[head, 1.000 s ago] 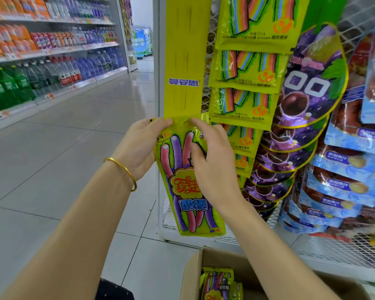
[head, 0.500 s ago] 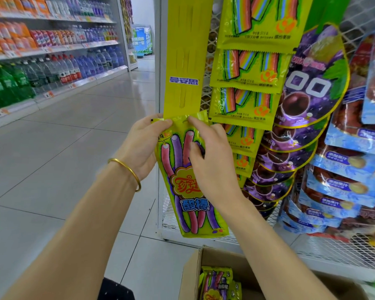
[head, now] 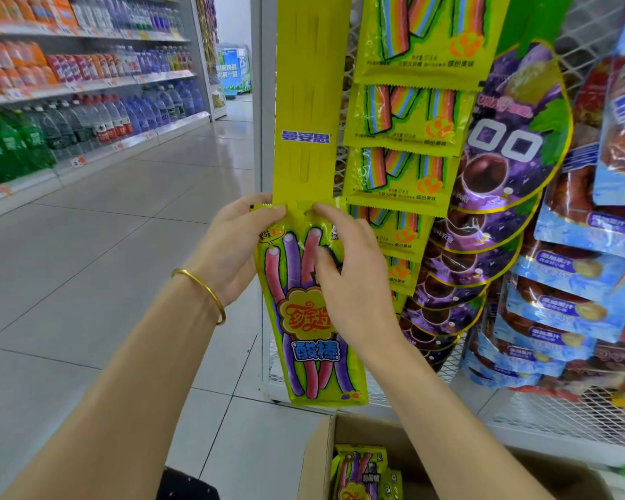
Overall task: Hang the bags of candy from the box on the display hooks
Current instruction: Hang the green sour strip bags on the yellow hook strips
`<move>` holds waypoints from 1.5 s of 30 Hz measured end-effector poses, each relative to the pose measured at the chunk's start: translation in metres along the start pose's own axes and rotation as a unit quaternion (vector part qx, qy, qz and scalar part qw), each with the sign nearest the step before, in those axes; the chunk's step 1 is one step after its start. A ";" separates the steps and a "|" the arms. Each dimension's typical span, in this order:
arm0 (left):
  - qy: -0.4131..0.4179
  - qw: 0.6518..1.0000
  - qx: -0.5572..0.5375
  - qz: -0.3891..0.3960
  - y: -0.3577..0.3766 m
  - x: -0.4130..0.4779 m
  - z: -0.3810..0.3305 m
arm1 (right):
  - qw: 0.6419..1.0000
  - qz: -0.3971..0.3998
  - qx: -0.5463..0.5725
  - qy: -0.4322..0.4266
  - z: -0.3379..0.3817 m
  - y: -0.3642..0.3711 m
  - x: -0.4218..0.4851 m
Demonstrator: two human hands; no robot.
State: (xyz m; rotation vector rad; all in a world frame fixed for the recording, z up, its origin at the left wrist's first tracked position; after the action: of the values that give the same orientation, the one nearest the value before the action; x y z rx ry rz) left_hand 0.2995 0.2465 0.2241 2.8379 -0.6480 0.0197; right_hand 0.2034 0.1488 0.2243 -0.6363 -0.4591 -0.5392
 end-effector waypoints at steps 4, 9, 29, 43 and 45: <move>0.031 0.999 0.019 0.027 0.004 -0.003 -0.006 | 0.999 -0.032 -0.026 -0.019 0.004 -0.003 0.007; 0.036 0.999 0.012 0.004 -0.002 0.001 -0.005 | 0.997 -0.030 -0.053 -0.039 0.010 -0.003 0.012; 0.057 0.997 -0.051 -0.013 0.007 0.002 -0.001 | 0.996 -0.025 -0.088 -0.014 0.013 0.002 0.003; 0.034 0.995 -0.088 0.042 0.012 -0.002 -0.006 | 0.996 -0.047 -0.077 -0.028 0.009 -0.001 0.011; 0.014 0.992 -0.110 0.056 0.013 -0.002 -0.005 | 0.995 -0.044 -0.083 -0.031 0.010 -0.001 0.012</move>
State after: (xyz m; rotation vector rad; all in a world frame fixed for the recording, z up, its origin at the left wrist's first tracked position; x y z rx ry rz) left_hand 0.2925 0.2369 0.2313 2.5829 -0.7532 0.0056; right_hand 0.2095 0.1506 0.2392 -0.7974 -0.5062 -0.6476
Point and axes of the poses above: each hand's wrist, its own x-axis towards the middle knuckle, its own y-axis out of the palm, z = x × y, the point moved 6 cm from there along x, towards the middle knuckle
